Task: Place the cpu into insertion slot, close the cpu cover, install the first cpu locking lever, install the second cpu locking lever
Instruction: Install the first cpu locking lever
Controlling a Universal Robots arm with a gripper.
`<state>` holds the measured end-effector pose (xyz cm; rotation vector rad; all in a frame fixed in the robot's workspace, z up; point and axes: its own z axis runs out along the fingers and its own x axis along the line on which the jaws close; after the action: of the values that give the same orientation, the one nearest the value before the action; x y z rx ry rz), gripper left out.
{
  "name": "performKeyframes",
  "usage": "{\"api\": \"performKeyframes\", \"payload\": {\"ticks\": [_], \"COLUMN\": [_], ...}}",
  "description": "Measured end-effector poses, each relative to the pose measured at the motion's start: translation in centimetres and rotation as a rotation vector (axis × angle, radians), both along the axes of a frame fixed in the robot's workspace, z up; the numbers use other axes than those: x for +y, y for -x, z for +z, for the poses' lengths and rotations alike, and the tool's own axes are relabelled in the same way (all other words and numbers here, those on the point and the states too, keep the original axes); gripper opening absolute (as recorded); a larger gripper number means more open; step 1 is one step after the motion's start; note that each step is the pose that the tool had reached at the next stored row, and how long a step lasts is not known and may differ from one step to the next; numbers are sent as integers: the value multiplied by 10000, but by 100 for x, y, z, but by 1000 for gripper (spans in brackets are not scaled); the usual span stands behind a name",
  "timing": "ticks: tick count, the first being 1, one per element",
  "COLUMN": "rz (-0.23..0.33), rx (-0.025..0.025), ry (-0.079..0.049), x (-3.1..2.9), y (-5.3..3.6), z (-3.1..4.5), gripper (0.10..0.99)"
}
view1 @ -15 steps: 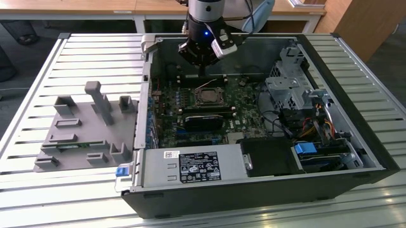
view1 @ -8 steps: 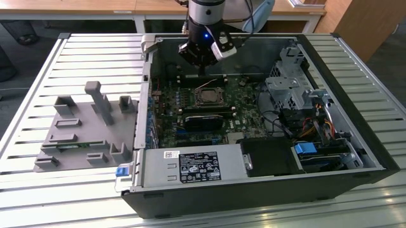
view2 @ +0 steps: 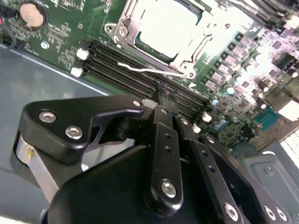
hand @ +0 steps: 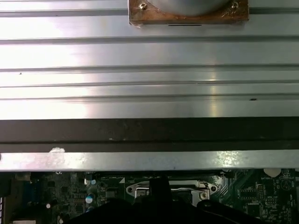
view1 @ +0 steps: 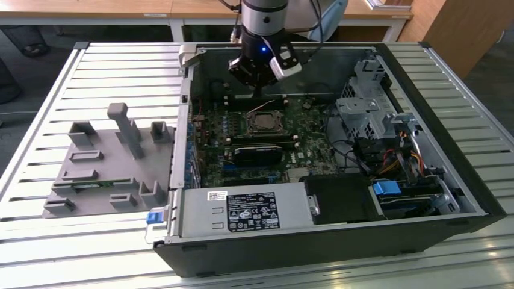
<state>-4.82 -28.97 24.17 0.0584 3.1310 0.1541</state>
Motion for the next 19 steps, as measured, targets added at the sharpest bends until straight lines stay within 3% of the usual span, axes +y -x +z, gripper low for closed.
{"api": "performKeyframes", "payload": {"ticks": [6, 19], "rz": [30, 32], "rx": [-1, 0], "ry": [-1, -1], "x": [0, 12], "y": [-40, -147], "z": [-91, -166], "gripper": [106, 106]}}
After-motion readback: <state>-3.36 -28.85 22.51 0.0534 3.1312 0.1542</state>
